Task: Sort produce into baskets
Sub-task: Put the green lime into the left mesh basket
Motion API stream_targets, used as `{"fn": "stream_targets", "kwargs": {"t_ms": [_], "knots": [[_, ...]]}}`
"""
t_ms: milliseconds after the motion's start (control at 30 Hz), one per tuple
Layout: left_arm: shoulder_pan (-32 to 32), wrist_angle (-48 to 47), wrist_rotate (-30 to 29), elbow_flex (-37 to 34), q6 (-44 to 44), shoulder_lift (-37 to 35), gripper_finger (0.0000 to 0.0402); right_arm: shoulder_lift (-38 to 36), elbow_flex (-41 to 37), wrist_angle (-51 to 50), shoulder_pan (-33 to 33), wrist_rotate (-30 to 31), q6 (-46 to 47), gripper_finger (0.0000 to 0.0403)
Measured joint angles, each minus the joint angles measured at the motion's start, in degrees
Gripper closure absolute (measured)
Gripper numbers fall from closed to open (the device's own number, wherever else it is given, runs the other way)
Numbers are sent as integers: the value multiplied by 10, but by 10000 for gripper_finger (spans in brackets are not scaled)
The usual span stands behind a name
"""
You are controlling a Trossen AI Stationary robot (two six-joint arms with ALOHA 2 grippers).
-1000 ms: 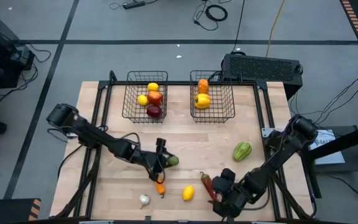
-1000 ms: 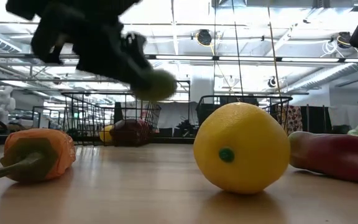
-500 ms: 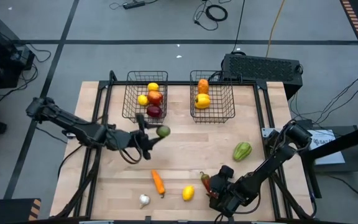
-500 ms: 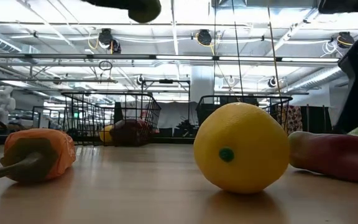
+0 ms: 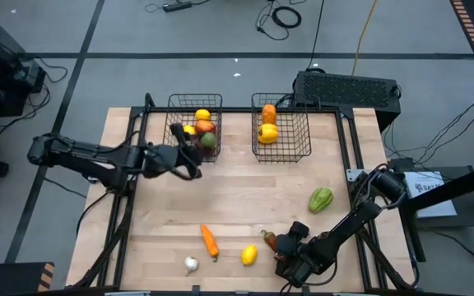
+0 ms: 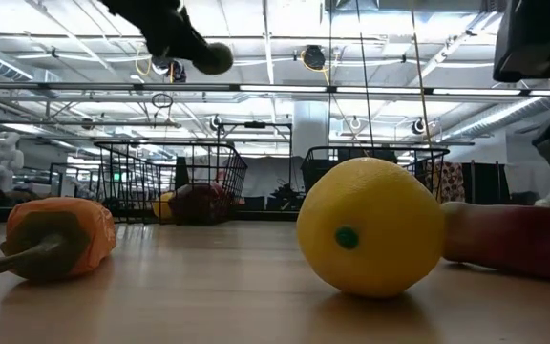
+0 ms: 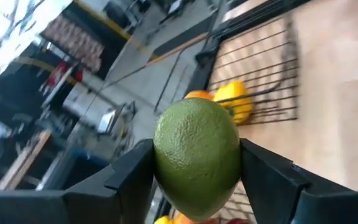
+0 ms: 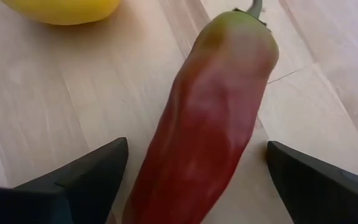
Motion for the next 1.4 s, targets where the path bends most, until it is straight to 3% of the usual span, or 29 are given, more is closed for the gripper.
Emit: {"fn": "stream_targets", "kwargs": {"t_ms": [467,967,1400], "knots": [[157,-76,19,0,-94,0,180,-1,0,2,-1,-10,-14,126],[243,-104,100,0,-140,0,180,-36,-3,-14,-6,-19,-28,216],[301,-145,132,0,-146,20,180,-97,-2,-14,-28,-15,-67,265]]}}
